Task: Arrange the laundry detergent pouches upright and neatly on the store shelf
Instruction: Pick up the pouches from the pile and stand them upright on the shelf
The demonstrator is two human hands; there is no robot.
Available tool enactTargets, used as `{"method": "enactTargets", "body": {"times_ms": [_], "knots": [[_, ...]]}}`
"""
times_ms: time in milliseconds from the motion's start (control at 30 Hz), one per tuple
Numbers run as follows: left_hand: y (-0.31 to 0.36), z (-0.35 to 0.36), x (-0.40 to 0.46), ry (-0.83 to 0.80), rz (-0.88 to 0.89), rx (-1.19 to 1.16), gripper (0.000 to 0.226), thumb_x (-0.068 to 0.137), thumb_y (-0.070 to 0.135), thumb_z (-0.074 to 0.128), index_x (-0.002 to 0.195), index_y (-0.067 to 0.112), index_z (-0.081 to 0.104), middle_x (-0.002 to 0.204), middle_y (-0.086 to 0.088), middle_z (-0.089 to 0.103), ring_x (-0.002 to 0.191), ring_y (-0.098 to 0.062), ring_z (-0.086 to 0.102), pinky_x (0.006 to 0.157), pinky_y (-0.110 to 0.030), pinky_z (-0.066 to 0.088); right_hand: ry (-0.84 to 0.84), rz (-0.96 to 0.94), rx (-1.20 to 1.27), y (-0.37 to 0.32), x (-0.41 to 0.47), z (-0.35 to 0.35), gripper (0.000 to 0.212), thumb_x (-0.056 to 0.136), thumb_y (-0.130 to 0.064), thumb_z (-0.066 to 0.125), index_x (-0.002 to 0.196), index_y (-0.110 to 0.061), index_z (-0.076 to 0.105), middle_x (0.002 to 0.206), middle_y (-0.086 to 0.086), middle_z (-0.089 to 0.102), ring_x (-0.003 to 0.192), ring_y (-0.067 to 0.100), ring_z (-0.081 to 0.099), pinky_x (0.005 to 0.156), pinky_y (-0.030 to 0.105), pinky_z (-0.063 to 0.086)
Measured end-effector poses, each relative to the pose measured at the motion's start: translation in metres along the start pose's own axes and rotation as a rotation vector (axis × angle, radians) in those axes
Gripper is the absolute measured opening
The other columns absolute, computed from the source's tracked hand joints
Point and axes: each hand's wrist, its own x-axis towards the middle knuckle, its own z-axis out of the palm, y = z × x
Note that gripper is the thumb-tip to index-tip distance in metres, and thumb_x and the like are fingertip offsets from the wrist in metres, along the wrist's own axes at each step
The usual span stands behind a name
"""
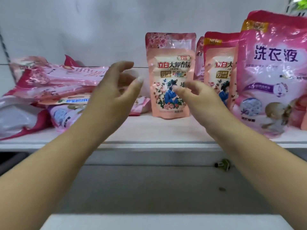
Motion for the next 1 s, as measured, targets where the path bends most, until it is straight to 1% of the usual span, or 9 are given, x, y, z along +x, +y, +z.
{"method": "enactTargets", "body": {"times_ms": [67,133,233,333,400,600,733,933,1000], "knots": [[-0.009,-0.025,-0.019,0.071,0.204,0.289,0.04,0.09,0.037,0.05,0.127,0.019,0.049,0.1,0.007,0.056,0.091,-0.008,0.052,0.076,-0.016,0.036,-0.111,-0.029,-0.031,-0.012,-0.01,0.006,0.03,0.092,-0.042,0.049,0.11,-0.022,0.061,0.093,-0.016,0.059,0.084,-0.001,0.052,0.07,0.015,0.038],[-0.025,-0.049,-0.029,0.092,0.23,0.499,0.05,0.083,0.043,0.043,0.121,0.013,0.056,0.104,-0.006,0.061,0.101,-0.019,0.049,0.084,-0.025,0.032,-0.244,-0.015,-0.044,-0.023,-0.011,0.019,0.033,0.091,-0.046,0.047,0.099,-0.019,0.065,0.082,-0.014,0.058,0.08,-0.001,0.053,0.063,0.013,0.037],[-0.053,-0.073,-0.032,-0.004,0.042,0.604,0.067,0.075,0.055,0.034,0.118,0.011,0.06,0.113,-0.013,0.062,0.108,-0.031,0.052,0.088,-0.036,0.036,-0.372,0.002,-0.116,-0.034,-0.002,0.049,0.057,0.088,-0.05,0.05,0.115,-0.001,0.062,0.117,0.013,0.063,0.11,0.029,0.056,0.089,0.031,0.044],[-0.075,-0.09,-0.037,-0.079,0.021,0.651,0.069,0.075,0.06,0.031,0.115,0.013,0.062,0.119,-0.009,0.059,0.113,-0.029,0.05,0.092,-0.031,0.032,-0.538,0.054,-0.099,-0.044,0.006,0.085,0.062,0.083,-0.061,0.051,0.124,-0.016,0.058,0.129,0.002,0.056,0.112,0.02,0.051,0.093,0.026,0.037],[-0.08,-0.1,-0.034,-0.011,0.02,0.673,0.069,0.076,0.058,0.03,0.116,0.013,0.063,0.122,-0.009,0.057,0.117,-0.027,0.046,0.096,-0.028,0.029,-0.645,0.085,-0.09,-0.051,0.007,0.108,0.065,0.081,-0.063,0.05,0.127,-0.018,0.053,0.119,-0.003,0.053,0.107,0.017,0.047,0.093,0.026,0.034],[-0.091,-0.103,-0.012,-0.128,-0.032,0.805,0.085,0.07,0.068,0.005,0.135,0.031,0.046,0.147,-0.001,0.037,0.137,-0.019,0.023,0.109,-0.029,0.01,-0.677,0.14,0.063,-0.048,0.014,0.133,0.036,0.078,-0.044,0.068,0.101,-0.017,0.063,0.104,-0.004,0.064,0.096,0.016,0.058,0.084,0.027,0.046],[-0.101,-0.097,-0.012,-0.186,-0.11,0.861,0.087,0.062,0.073,-0.006,0.137,0.049,0.031,0.152,0.011,0.021,0.137,-0.008,0.009,0.1,-0.02,-0.003,-0.65,0.188,0.163,-0.045,0.018,0.122,0.012,0.079,-0.021,0.071,0.08,-0.012,0.063,0.091,0.007,0.068,0.082,0.019,0.061,0.079,0.03,0.047],[-0.1,-0.094,-0.011,-0.257,-0.165,0.863,0.069,0.076,0.064,0.0,0.138,0.051,0.027,0.154,0.013,0.017,0.139,-0.007,0.004,0.103,-0.021,-0.012,-0.67,0.261,0.263,-0.041,0.012,0.075,0.009,0.082,-0.002,0.063,0.083,-0.01,0.06,0.086,0.006,0.066,0.07,0.014,0.06,0.072,0.031,0.054],[-0.1,-0.095,-0.011,-0.256,-0.169,0.879,0.071,0.076,0.064,0.0,0.136,0.049,0.033,0.153,0.013,0.018,0.139,-0.007,0.005,0.103,-0.021,-0.012,-0.658,0.256,0.245,-0.037,0.011,0.056,0.017,0.083,0.0,0.062,0.098,-0.005,0.061,0.094,0.011,0.067,0.069,0.016,0.062,0.061,0.027,0.057]]}}
